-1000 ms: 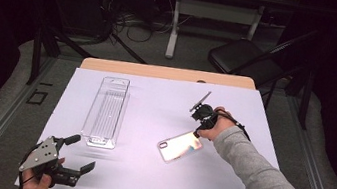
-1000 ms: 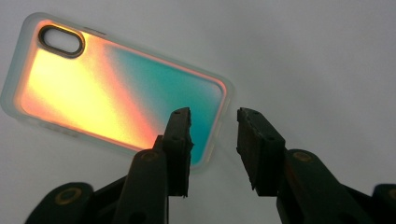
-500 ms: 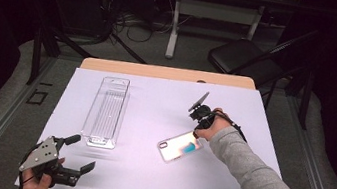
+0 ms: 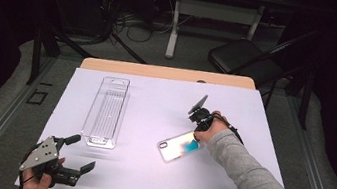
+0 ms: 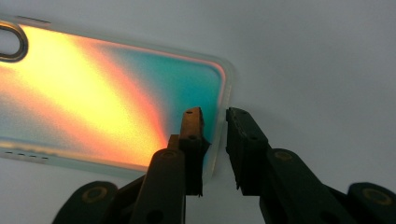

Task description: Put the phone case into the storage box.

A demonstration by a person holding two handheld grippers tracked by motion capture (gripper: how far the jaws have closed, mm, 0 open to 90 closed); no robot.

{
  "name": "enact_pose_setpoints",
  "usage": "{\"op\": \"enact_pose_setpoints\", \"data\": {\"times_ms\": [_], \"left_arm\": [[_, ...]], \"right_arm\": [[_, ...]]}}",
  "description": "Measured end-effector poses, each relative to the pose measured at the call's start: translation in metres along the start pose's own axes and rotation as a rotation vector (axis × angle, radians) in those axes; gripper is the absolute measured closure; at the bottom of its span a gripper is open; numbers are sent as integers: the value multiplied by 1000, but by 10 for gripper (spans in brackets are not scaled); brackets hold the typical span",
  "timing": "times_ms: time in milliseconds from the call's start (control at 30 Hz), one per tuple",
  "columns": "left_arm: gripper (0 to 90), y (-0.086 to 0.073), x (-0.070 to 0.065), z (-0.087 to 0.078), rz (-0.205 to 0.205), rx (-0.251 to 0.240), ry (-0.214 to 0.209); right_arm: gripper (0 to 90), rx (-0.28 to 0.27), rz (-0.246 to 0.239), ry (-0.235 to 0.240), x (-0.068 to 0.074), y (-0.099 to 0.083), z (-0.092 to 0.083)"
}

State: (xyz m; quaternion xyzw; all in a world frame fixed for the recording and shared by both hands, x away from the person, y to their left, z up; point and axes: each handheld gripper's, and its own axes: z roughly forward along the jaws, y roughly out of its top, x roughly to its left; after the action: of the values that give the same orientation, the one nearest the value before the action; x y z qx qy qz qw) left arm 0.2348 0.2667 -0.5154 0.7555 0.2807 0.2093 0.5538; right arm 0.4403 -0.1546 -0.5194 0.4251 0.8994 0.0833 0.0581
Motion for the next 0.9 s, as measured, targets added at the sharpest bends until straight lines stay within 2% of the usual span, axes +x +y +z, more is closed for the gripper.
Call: {"op": "enact_pose_setpoints", "data": {"times_ms": [100, 133, 300, 467, 600, 767, 900], "left_arm": [[34, 0, 0, 0, 1, 1, -1], [34, 0, 0, 0, 1, 1, 0], [34, 0, 1, 0, 0, 1, -7], [34, 0, 1, 0, -2, 3, -3], [34, 0, 1, 0, -1, 4, -4], [34, -1, 1, 0, -1, 4, -3], [34, -1, 1, 0, -1, 5, -4]], "right_arm": [[772, 15, 9, -5, -1, 0, 0], [775, -2, 21, 2, -1, 0, 2], [792, 44, 49, 2, -2, 0, 2], [807, 34, 65, 11, -3, 0, 4], [826, 17, 95, 13, -3, 0, 5], [842, 42, 92, 8, -5, 1, 4], [854, 28, 110, 7, -4, 1, 6]]}}
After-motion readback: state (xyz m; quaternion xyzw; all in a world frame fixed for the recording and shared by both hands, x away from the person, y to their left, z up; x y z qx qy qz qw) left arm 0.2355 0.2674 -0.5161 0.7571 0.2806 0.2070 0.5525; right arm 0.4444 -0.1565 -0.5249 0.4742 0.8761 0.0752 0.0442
